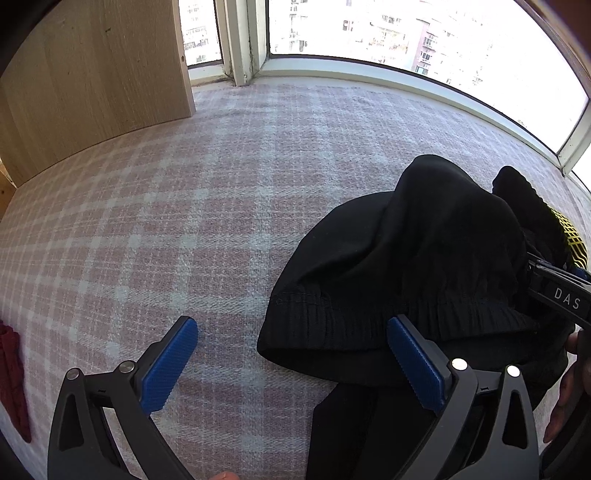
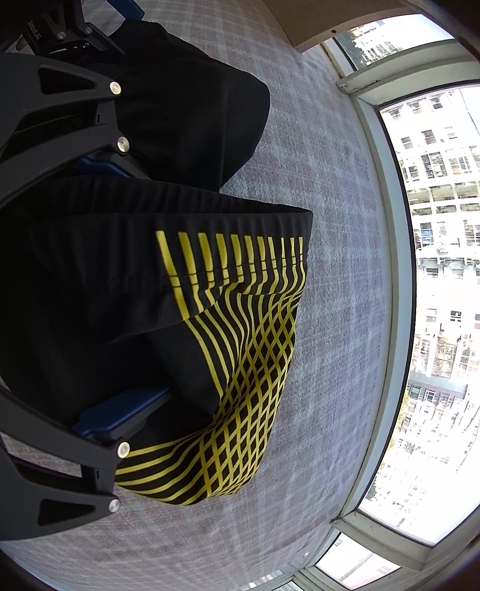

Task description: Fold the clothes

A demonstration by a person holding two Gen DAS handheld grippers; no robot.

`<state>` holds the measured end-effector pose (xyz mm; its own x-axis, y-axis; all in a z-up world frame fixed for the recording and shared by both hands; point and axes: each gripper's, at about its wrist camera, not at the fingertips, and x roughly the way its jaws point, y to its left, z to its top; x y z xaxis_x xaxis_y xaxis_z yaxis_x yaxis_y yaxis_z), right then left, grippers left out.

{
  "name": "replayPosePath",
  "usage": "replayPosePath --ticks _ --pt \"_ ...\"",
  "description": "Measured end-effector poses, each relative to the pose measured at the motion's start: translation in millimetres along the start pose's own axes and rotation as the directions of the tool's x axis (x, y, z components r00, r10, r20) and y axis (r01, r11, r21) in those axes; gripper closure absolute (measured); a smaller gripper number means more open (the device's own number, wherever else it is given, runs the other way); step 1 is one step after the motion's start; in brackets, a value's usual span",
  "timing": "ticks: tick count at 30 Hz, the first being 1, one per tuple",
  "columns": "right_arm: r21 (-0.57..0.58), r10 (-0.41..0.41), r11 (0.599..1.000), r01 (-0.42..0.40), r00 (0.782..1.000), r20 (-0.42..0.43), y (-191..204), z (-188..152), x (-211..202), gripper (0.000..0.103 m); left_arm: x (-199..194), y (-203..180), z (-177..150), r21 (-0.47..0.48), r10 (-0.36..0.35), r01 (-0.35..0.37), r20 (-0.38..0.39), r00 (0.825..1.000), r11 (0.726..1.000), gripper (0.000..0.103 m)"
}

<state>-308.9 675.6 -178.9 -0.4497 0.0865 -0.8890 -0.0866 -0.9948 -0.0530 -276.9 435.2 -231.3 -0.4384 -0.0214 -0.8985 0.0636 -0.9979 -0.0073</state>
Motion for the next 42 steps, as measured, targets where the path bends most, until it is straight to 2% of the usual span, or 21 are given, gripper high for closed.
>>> replayPosePath --ticks 2,6,7,12,14,17,19,21,23,24,25,26,27,28,29,31,32,33,34,36,42 --pt "0.008 0.011 1.0 -0.011 1.0 -0.002 0 -2 0 0.011 -3 -7 -11 0.013 0.014 -0.014 0.005 1.0 1.0 0.0" --pt "0.028 0.028 0.999 -0.028 1.0 0.008 -7 -3 5 0.011 1 -26 -5 0.053 0.034 -0.036 0.038 0.999 0.998 0.0" --pt "0.029 0.031 0.999 -0.031 0.999 0.016 -10 -3 6 0.011 11 -31 6 0.049 0.035 -0.037 0.037 0.999 0.998 0.0" --pt "0.036 0.044 0.998 -0.045 0.998 0.042 -17 -5 7 0.01 14 -25 10 0.006 -0.003 0.002 0.007 1.0 1.0 0.0" --pt "0.04 0.044 0.998 -0.046 0.997 0.056 -10 -15 -7 0.01 12 -18 10 0.007 -0.004 0.004 0.004 1.0 1.0 0.001" --pt "0.033 0.03 0.999 -0.032 0.998 0.056 -12 -21 -15 0.01 9 -15 16 0.027 0.014 -0.014 0.023 1.0 1.0 0.009" --pt "0.027 0.013 1.0 -0.015 0.998 0.062 -12 -22 -22 0.011 11 -12 35 0.043 0.036 -0.038 0.042 0.998 0.998 0.016" --pt "0.017 0.003 1.0 -0.004 0.998 0.069 -9 -20 -28 0.011 -6 -13 45 0.04 0.037 -0.038 0.041 0.998 0.998 0.035" --pt "0.003 0.005 1.0 -0.005 0.996 0.091 -7 -18 -34 0.019 -16 -10 54 0.029 0.035 -0.036 0.035 0.999 0.999 0.041" --pt "0.001 0.009 1.0 -0.009 0.995 0.098 -6 -15 -37 0.029 -22 -10 55 0.019 0.03 -0.031 0.04 0.999 0.999 0.051" --pt "0.002 0.014 1.0 -0.014 0.995 0.097 -6 -12 -39 0.046 -33 -8 52 0.011 0.029 -0.03 0.046 0.999 0.999 0.057" --pt "0.006 0.019 1.0 -0.019 0.995 0.096 -7 -11 -41 0.053 -33 -6 53 0.01 0.029 -0.03 0.044 0.999 1.0 0.06" --pt "0.007 0.023 1.0 -0.024 0.995 0.097 -6 -9 -43 0.065 -33 -5 55 0.011 0.025 -0.026 0.039 0.999 1.0 0.06" --pt "0.004 0.023 1.0 -0.024 0.995 0.098 -5 -8 -45 0.072 -36 -4 54 0.005 0.017 -0.017 0.036 0.999 1.0 0.06" --pt "-0.001 0.021 1.0 -0.021 0.995 0.1 -4 -6 -48 0.074 -40 -4 54 -0.001 0.009 -0.009 0.033 0.999 1.0 0.06" --pt "0.004 0.019 1.0 -0.02 0.995 0.099 -4 -2 -50 0.074 -46 -2 54 -0.021 -0.016 0.016 0.02 1.0 1.0 0.042" --pt "0.019 0.023 1.0 -0.025 0.995 0.094 -5 0 -51 0.074 -47 0 54 -0.034 -0.037 0.037 0.011 0.999 0.999 0.02" --pt "0.036 0.028 0.999 -0.032 0.996 0.087 -7 2 -53 0.067 -55 -2 51 -0.043 -0.047 0.047 0.01 0.999 0.998 0.015" --pt "0.053 0.033 0.998 -0.038 0.996 0.081 -9 4 -54 0.053 -58 -2 49 -0.041 -0.041 0.042 0.01 0.999 0.998 0.015" --pt "0.066 0.038 0.997 -0.043 0.996 0.081 -10 9 -58 0.04 -61 -2 47 -0.036 -0.035 0.035 0.008 0.999 0.999 0.015" --pt "0.022 -0.003 1.0 0.001 0.995 0.101 -10 12 -75 0.04 -66 8 41 -0.034 -0.06 0.06 -0.009 0.998 0.998 0.015"
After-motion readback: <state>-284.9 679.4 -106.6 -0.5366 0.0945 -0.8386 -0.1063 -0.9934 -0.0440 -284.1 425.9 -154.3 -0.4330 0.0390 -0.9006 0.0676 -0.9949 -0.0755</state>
